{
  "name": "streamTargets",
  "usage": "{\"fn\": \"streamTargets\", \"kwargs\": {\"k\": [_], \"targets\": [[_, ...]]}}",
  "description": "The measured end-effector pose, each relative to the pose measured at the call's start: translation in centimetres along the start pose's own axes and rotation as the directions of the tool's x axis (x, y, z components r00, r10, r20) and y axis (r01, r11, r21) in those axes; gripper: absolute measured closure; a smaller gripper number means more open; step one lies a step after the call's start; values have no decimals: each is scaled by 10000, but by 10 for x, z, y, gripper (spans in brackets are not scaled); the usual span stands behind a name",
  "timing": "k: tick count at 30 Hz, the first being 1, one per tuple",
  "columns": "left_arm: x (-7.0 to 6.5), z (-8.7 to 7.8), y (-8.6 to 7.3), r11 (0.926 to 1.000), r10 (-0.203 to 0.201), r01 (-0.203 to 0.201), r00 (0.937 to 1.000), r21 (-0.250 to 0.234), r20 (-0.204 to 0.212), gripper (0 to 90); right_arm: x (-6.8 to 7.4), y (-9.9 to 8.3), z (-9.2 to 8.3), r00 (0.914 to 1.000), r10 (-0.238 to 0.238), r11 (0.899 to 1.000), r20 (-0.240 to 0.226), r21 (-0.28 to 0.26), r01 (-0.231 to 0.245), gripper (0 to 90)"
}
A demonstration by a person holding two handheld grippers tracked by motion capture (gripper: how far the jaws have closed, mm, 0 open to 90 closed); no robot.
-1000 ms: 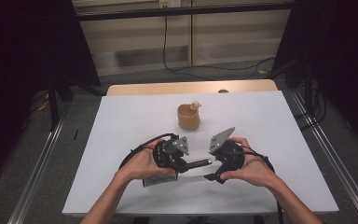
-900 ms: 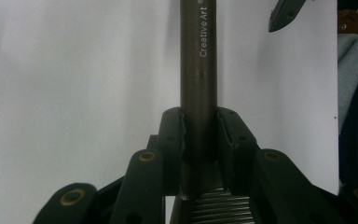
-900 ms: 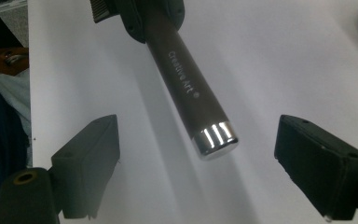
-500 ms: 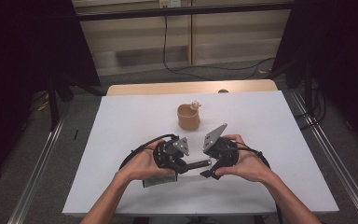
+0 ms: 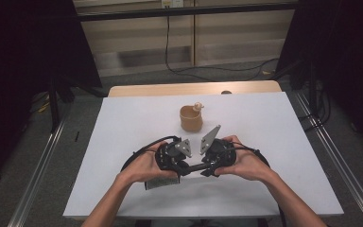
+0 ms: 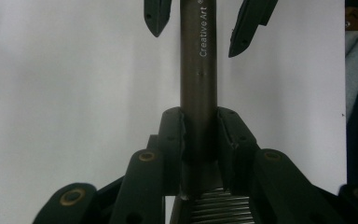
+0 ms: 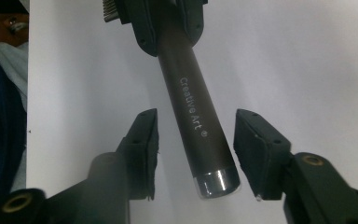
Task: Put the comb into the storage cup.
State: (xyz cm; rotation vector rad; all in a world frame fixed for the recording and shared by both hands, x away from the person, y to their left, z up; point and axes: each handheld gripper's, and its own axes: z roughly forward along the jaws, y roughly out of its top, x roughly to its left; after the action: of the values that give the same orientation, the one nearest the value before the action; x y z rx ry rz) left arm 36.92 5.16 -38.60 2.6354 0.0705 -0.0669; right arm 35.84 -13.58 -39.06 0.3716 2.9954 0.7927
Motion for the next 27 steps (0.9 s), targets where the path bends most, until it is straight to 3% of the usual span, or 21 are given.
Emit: {"fn": "streamTargets", "kwargs": {"k": [3,4,5,15,18,19,20,26,27], "targets": [[0,1,-1,10000,-44,44,10000,-20,46,731,0,2,1,9999,-138,9998,-31,125,139,587],[1,1,0,9998,149,-149,9999,135,43,731,-1,2,1,9998,-205,9997,-80,156,206,607],[1,1,-1,10000,24,-24,10000,61,67,731,0,3,2,9997,-237,9996,-85,121,238,619],[3,4,-3,10000,13,-14,9998,17,192,731,-2,6,7,9980,-601,9975,-206,360,608,673],[3,5,-3,10000,35,-35,9995,28,317,730,-2,6,8,9966,-748,9959,-348,476,764,686],[4,4,-2,9998,131,-138,9985,138,534,730,-2,6,8,9963,-777,9955,-374,511,795,690],[3,6,-2,10000,57,-59,9994,54,353,730,-2,6,9,9958,-809,9952,-424,511,830,693],[4,3,-2,9996,265,-267,9989,45,392,717,-1,5,13,9918,-1012,9908,-780,817,1075,723],[3,4,-2,9999,119,-117,9992,-68,385,716,-1,5,14,9919,-1021,9906,-754,831,1083,724]]}}
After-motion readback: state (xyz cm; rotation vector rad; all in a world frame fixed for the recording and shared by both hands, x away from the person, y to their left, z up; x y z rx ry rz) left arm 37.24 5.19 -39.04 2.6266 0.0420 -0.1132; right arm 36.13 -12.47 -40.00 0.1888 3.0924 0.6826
